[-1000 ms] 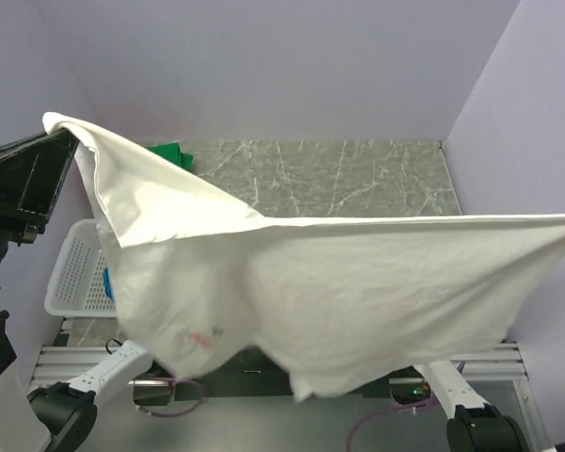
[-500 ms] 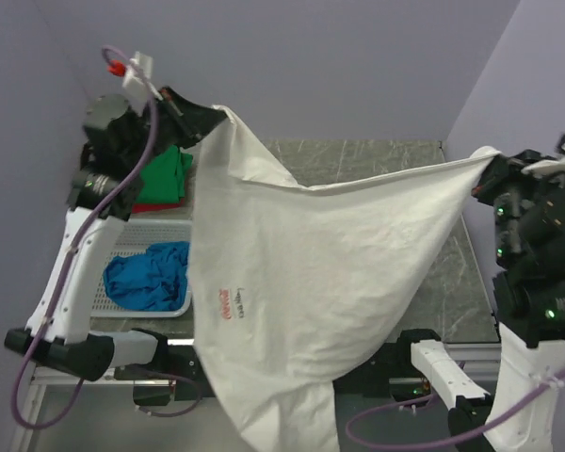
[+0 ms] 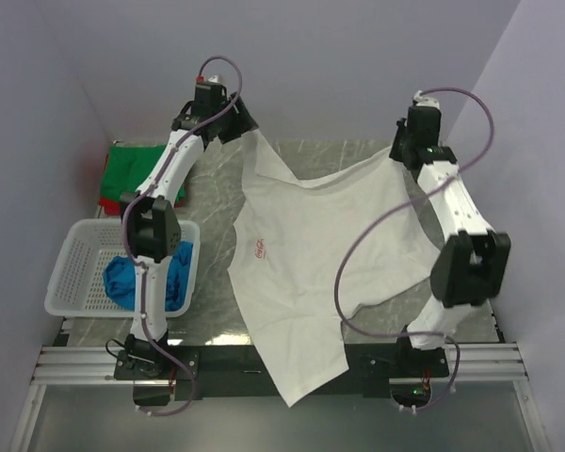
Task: Fold and stack the t-shirts
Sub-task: Flatten the tshirt out
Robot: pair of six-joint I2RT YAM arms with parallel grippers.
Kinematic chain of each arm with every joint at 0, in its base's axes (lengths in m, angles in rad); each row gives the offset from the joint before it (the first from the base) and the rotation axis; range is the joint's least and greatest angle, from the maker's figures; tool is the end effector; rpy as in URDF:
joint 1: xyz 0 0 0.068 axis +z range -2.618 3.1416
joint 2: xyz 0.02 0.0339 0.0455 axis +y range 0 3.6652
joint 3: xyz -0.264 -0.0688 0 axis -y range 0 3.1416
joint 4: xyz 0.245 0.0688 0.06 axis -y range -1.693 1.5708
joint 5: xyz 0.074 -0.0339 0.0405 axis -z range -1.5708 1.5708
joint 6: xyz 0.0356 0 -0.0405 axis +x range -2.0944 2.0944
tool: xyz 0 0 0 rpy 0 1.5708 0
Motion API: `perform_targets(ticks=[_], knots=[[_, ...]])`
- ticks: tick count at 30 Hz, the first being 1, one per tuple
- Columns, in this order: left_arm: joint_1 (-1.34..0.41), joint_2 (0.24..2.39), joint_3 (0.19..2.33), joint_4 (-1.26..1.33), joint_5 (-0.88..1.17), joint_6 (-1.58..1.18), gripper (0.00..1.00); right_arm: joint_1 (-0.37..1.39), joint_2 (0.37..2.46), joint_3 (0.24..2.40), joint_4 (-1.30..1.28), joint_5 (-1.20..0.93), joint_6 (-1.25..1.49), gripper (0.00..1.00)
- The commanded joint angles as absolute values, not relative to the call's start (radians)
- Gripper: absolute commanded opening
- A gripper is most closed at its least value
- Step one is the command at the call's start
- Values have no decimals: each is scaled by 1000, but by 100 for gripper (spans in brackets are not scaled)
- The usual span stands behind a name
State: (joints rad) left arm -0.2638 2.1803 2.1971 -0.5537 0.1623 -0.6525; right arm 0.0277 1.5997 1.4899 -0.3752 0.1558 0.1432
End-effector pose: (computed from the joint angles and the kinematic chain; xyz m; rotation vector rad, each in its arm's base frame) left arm 0.4898 -0.1382 0.3383 -0.3223 2.1596 -0.7076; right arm 0.3743 0.0048 0.3593 0.2145 2.0386 -0.0538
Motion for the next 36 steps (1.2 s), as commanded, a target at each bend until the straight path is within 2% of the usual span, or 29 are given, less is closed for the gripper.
perform_targets(ticks=[1,2,4,6,7,11,17,21,24,31,36], knots=[[-235,2259,2376,-478,136,-744,79,28,1772,1710,-346,188,184,48],[-233,2278,2370,-439,147,-770,99,26,1808,1751,-406,189,186,56],[-233,2266,2300,-353,187,-827,99,23,1857,1835,-446,189,176,63],[-233,2226,2258,-284,196,-833,99,20,1807,1784,-411,180,169,68],[-236,2209,2220,-278,199,-830,99,18,1787,1763,-400,175,161,77],[-252,2081,2088,-305,224,-821,99,6,1689,1652,-434,164,161,77],[-360,1884,1717,-327,262,-851,99,-55,1482,1300,-436,81,232,75],[-428,1784,1450,-258,239,-919,99,-78,1364,1160,-440,3,258,73],[-445,1738,1337,-224,229,-957,99,-83,1307,1069,-442,-55,276,72],[-456,1664,1172,-170,167,-959,99,-80,1204,939,-437,-140,290,71],[-456,1696,1161,-138,149,-936,99,-81,1161,902,-448,-155,285,70]])
